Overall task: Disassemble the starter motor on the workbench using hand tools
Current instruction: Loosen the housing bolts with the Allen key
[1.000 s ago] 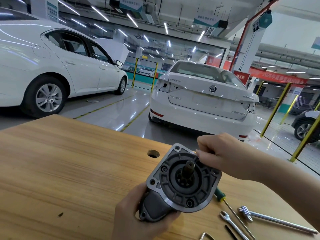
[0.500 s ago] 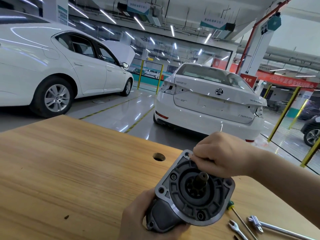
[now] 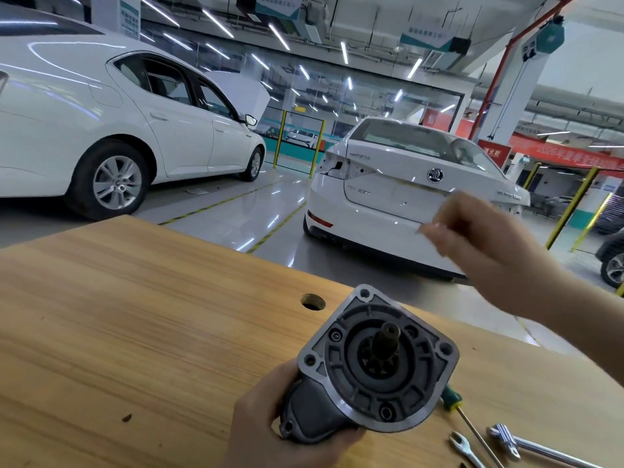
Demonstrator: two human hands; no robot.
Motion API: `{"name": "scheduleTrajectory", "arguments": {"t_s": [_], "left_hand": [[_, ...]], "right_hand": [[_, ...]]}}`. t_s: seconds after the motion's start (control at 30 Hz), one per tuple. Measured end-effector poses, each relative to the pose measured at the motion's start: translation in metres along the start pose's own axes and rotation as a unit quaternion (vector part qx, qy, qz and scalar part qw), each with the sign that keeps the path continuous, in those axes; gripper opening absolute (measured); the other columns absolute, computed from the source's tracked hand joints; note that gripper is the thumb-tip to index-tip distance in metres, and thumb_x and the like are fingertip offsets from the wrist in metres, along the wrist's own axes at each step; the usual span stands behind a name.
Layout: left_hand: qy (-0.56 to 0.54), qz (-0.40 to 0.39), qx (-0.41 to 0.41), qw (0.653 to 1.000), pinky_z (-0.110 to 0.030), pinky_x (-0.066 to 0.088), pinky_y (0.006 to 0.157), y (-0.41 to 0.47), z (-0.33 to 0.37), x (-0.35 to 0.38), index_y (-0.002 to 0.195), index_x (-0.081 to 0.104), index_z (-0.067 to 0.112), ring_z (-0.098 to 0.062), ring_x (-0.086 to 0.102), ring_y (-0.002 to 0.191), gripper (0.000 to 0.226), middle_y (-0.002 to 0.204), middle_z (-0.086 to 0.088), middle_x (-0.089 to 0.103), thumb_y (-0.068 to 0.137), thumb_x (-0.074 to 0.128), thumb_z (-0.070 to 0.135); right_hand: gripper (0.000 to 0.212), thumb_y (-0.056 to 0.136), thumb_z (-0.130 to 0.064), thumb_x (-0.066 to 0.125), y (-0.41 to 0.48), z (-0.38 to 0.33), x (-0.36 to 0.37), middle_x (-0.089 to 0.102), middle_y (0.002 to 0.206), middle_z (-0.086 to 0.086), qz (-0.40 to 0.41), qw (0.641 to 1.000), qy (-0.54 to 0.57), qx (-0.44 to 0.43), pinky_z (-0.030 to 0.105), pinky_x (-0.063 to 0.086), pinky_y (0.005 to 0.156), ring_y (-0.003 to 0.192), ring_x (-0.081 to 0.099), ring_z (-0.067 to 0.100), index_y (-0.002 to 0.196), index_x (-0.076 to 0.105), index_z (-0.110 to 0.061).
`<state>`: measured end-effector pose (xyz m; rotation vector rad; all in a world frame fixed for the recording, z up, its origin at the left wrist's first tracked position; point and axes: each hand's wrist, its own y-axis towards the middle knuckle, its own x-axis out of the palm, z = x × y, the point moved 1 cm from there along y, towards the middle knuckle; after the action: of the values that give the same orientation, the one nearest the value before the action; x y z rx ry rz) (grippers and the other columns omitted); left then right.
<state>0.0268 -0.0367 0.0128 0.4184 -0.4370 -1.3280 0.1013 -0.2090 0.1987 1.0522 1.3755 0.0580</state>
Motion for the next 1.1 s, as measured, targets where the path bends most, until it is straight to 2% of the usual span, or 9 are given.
{"name": "scheduleTrajectory", "arguments": {"t_s": [0.1,0.17,0.27,0.37,0.5,0.63,0.8,0.93,1.1], "left_hand": [[0.009,-0.002,0.01,1.0,-0.013,0.051,0.057,0.001,0.001,0.0,0.102,0.067,0.046,-0.006,0.069,0.069,0.07,0.082,0.002,0.074,0.036,0.09,0.051],[0.019,0.005,0.017,1.0,-0.013,0.052,0.057,0.001,0.003,0.0,0.101,0.066,0.049,-0.005,0.069,0.07,0.067,0.082,0.005,0.074,0.038,0.088,0.042],[0.011,0.007,0.009,1.0,-0.018,0.056,0.06,0.0,0.002,0.0,0.098,0.067,0.049,-0.005,0.07,0.072,0.067,0.082,0.007,0.074,0.035,0.087,0.042],[-0.005,-0.008,-0.006,1.0,-0.027,0.059,0.062,-0.001,0.004,-0.001,0.099,0.067,0.048,-0.01,0.071,0.075,0.073,0.086,0.005,0.074,0.029,0.087,0.059],[0.012,-0.003,0.01,1.0,-0.019,0.057,0.062,-0.001,0.002,0.0,0.097,0.066,0.05,-0.004,0.069,0.074,0.064,0.082,0.011,0.073,0.036,0.085,0.045],[-0.003,0.006,0.01,1.0,-0.026,0.059,0.065,-0.001,-0.005,-0.001,0.099,0.067,0.049,-0.009,0.071,0.077,0.069,0.085,0.008,0.074,0.033,0.088,0.05],[0.017,0.018,0.042,0.999,-0.012,0.053,0.06,0.001,-0.005,-0.001,0.096,0.065,0.055,0.001,0.068,0.071,0.065,0.078,0.018,0.072,0.034,0.085,0.051],[0.016,0.011,0.041,0.999,-0.01,0.051,0.059,0.002,-0.001,-0.001,0.097,0.064,0.055,0.002,0.068,0.073,0.066,0.078,0.019,0.071,0.034,0.084,0.058],[0.0,0.006,0.033,0.999,-0.013,0.053,0.062,0.002,0.0,0.0,0.096,0.063,0.058,0.0,0.068,0.076,0.064,0.082,0.017,0.072,0.037,0.083,0.045]], "right_hand": [[0.035,0.084,-0.049,0.056,-0.005,-0.006,-0.013,0.054,0.059,0.008,0.07,0.99,0.095,0.073,0.027,0.037,0.048,0.05,0.042,0.011,0.063,0.052,-0.022],[0.036,0.088,-0.047,0.048,-0.01,-0.014,-0.019,0.064,0.07,-0.005,0.083,0.986,0.122,0.078,0.015,0.044,0.056,0.06,0.053,0.005,0.062,0.058,-0.024],[0.039,0.091,-0.054,0.038,-0.015,-0.026,-0.025,0.062,0.078,-0.015,0.086,0.993,0.025,0.073,0.009,0.04,0.062,0.071,0.054,0.002,0.07,0.062,-0.03],[0.045,0.087,-0.055,0.032,-0.015,-0.029,-0.025,0.063,0.067,-0.014,0.087,0.983,0.094,0.13,0.008,0.039,0.053,0.057,0.051,0.0,0.07,0.062,-0.025],[0.044,0.077,-0.051,0.035,-0.017,-0.034,-0.022,0.054,0.055,-0.004,0.099,0.961,0.174,0.192,0.013,0.034,0.04,0.043,0.042,0.004,0.068,0.061,-0.017],[0.041,0.078,-0.046,0.04,-0.022,-0.04,-0.021,0.057,0.053,0.001,0.123,0.938,0.261,0.194,0.016,0.041,0.038,0.038,0.05,0.01,0.065,0.054,-0.01],[0.045,0.075,-0.05,0.039,-0.028,-0.047,-0.007,0.06,0.051,0.013,0.059,0.964,0.206,0.159,0.019,0.046,0.044,0.041,0.055,0.014,0.062,0.055,-0.01],[0.045,0.078,-0.05,0.036,-0.029,-0.048,-0.001,0.061,0.051,0.01,0.017,0.98,0.14,0.137,0.015,0.045,0.05,0.043,0.055,0.013,0.064,0.054,-0.012],[0.016,0.085,-0.037,0.052,-0.026,-0.054,0.0,0.065,0.067,-0.005,-0.021,0.995,0.051,0.084,0.014,0.047,0.053,0.048,0.059,0.004,0.072,0.054,-0.027]]}}
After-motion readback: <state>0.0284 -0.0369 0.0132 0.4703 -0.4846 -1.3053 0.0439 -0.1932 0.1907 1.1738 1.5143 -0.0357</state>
